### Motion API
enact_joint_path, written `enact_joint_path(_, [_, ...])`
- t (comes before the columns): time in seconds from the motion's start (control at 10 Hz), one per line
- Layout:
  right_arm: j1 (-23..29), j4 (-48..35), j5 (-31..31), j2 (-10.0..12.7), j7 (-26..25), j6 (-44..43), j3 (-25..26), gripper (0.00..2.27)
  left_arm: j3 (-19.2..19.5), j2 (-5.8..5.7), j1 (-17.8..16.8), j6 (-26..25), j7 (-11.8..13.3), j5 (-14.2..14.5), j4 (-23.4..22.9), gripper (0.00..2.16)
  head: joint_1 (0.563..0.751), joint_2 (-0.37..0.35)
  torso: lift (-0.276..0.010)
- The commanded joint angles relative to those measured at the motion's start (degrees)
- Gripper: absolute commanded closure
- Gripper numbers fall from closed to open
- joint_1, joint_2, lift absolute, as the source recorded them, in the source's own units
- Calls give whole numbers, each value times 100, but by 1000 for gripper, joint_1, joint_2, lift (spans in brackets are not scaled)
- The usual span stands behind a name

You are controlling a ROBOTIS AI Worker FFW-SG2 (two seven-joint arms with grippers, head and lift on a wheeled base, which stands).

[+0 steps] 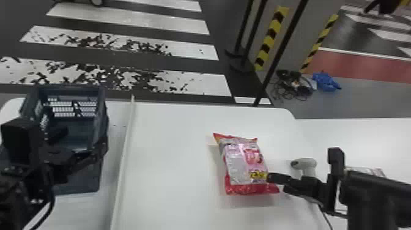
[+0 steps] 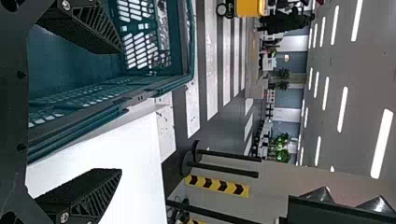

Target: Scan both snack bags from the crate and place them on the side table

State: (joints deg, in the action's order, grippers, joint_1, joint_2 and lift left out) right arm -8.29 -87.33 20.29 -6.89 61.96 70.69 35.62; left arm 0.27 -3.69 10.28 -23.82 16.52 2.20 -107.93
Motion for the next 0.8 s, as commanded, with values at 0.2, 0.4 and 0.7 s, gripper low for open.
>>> enact_joint_path(0.2, [-58,208,37,-31,9,29,-11,100,-9,0,9,13,-8,0,0,87,695,-255,-98])
enact_joint_path(0.4, [-76,208,-69,-23,176,205,-11,140,-9,0,18,13,-8,0,0,87,695,-251,-98])
enact_joint_path(0.7, [-234,270,-209,-31,422,556,-11,1031,-9,0,18,13,-17,-9,0,87,695,-228,-98])
